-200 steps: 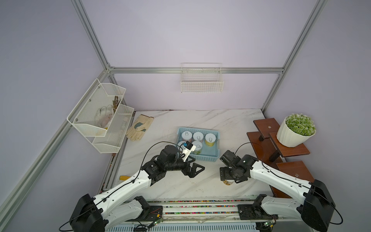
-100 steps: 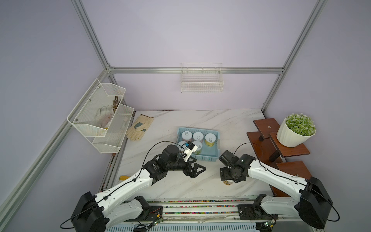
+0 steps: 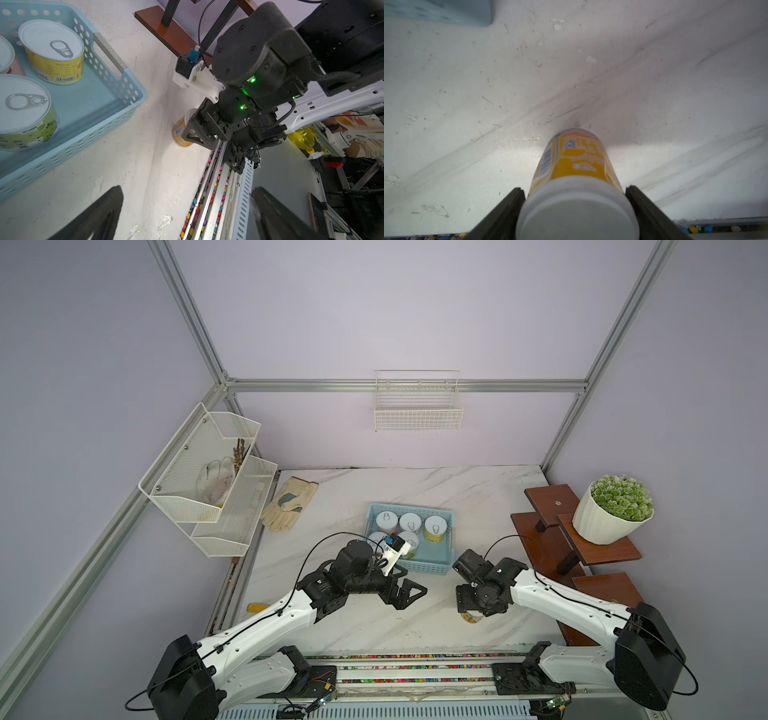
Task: Put the canned food in the basket
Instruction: Pick up the canned food from the center of the board.
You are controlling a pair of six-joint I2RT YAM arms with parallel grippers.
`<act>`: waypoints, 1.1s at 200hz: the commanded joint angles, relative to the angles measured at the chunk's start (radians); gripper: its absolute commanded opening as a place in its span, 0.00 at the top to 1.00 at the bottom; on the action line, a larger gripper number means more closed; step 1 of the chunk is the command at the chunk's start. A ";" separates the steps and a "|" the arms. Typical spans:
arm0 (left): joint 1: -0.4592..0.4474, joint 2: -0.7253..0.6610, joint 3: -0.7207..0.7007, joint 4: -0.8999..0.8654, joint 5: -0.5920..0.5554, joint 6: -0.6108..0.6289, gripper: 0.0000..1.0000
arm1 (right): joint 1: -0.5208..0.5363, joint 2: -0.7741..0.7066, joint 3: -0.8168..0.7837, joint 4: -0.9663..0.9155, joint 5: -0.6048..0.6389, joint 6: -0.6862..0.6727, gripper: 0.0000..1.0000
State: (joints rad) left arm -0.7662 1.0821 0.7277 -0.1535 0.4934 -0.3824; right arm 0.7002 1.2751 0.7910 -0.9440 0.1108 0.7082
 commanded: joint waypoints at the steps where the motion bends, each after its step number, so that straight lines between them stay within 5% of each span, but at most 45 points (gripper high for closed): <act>1: -0.005 -0.004 0.050 0.003 -0.003 0.022 0.00 | -0.006 0.006 -0.016 0.010 -0.010 -0.010 0.19; 183: -0.007 0.002 0.052 -0.014 -0.037 0.029 0.00 | -0.005 -0.016 -0.012 -0.021 -0.008 -0.005 0.33; 220: -0.007 -0.014 0.042 -0.016 -0.081 0.023 0.00 | -0.006 -0.040 0.007 -0.054 0.005 -0.003 0.49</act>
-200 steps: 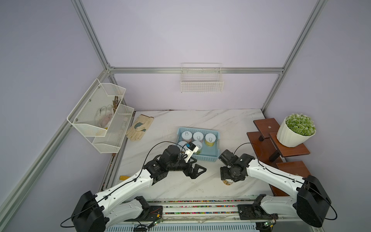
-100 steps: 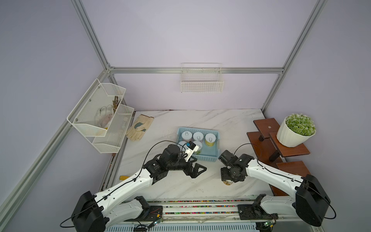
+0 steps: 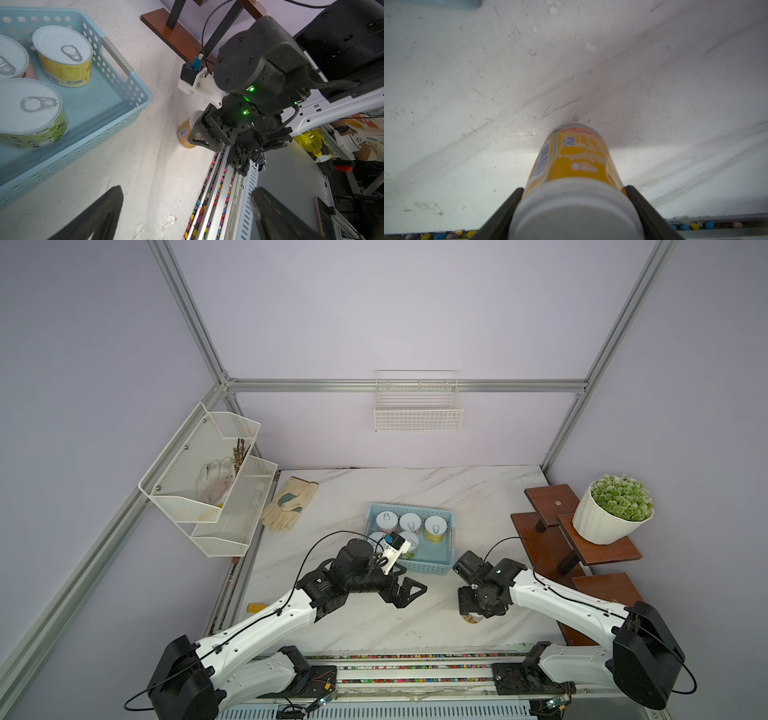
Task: Put the canned food in the basket
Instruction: Pick up the canned food from the center of the board.
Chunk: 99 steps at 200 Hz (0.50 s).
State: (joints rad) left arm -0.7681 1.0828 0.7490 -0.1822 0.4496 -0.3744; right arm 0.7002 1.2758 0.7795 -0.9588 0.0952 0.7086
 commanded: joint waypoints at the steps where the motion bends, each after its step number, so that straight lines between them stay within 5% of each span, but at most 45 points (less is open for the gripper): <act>1: -0.005 -0.015 0.020 0.011 -0.038 0.015 0.00 | -0.006 -0.043 0.021 -0.040 0.021 -0.002 0.50; 99: 0.043 -0.106 -0.011 -0.001 -0.142 -0.008 0.00 | -0.006 -0.043 0.357 -0.182 0.015 -0.121 1.00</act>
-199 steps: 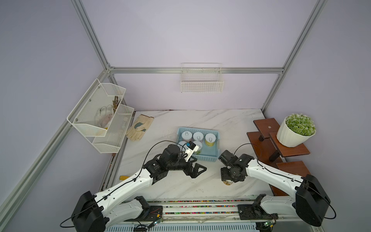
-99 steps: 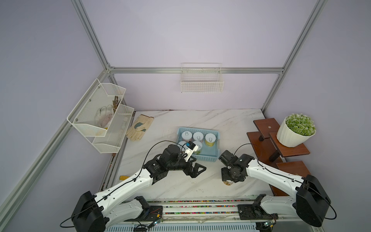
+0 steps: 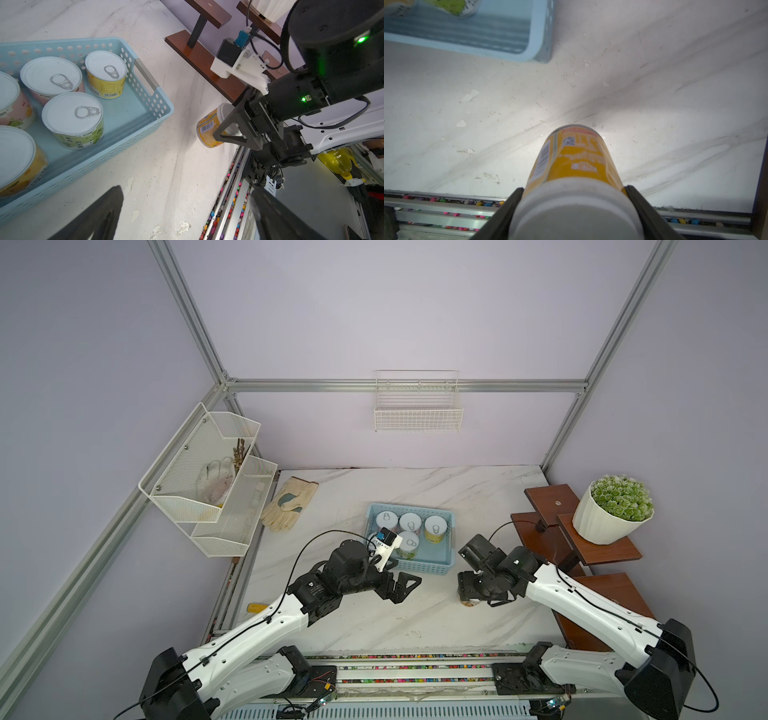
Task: Put the canned food in the basket
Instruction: Pick up the canned food from the center of the board, then place the canned food in the basket.
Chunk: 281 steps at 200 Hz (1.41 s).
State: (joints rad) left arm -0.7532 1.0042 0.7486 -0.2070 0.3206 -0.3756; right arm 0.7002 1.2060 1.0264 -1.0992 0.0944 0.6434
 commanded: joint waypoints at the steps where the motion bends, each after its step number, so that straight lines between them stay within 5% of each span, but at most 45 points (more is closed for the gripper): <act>1: 0.030 -0.028 -0.011 0.025 -0.013 -0.007 0.00 | -0.007 0.029 0.115 -0.042 0.018 -0.058 1.00; 73: 0.139 -0.094 -0.096 0.123 0.075 -0.094 0.00 | -0.008 0.254 0.412 -0.061 0.109 -0.147 1.00; 152: 0.224 -0.189 -0.190 0.158 0.049 -0.167 0.00 | -0.043 0.562 0.669 -0.041 0.118 -0.291 1.00; 281: 0.280 -0.248 -0.216 0.118 -0.018 -0.194 0.00 | -0.110 0.761 0.764 -0.019 0.043 -0.370 1.00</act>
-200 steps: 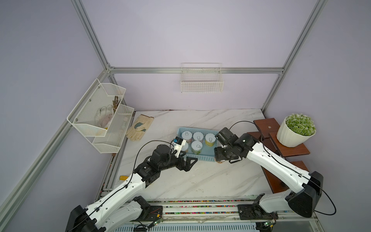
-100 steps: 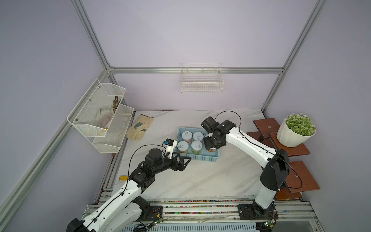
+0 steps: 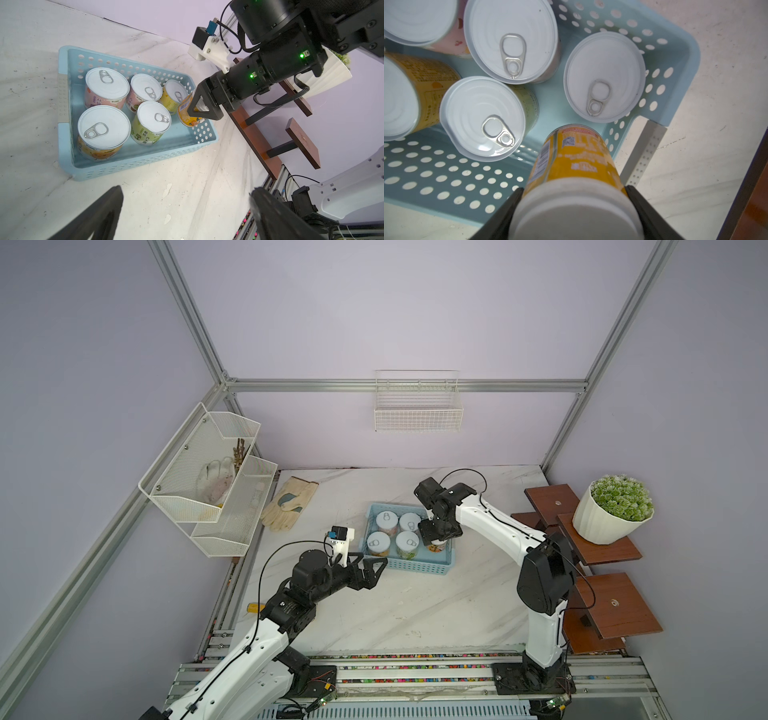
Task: Put the canned food in the basket
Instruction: Place the canned food in the basket.
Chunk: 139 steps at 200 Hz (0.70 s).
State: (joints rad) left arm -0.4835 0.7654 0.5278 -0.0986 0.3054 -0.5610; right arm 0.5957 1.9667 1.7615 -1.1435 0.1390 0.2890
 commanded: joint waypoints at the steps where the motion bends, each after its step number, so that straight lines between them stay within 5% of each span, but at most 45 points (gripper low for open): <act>1: 0.010 -0.009 0.005 0.010 -0.002 -0.009 0.00 | -0.006 0.001 0.029 0.026 -0.002 -0.016 1.00; 139: 0.013 -0.026 -0.014 -0.009 0.019 -0.009 0.00 | -0.034 0.098 -0.008 0.082 -0.041 -0.014 1.00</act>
State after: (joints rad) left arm -0.4778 0.7532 0.5247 -0.1162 0.3141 -0.5621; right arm 0.5682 2.0495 1.7565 -1.0992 0.1009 0.2821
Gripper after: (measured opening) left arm 0.998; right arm 0.721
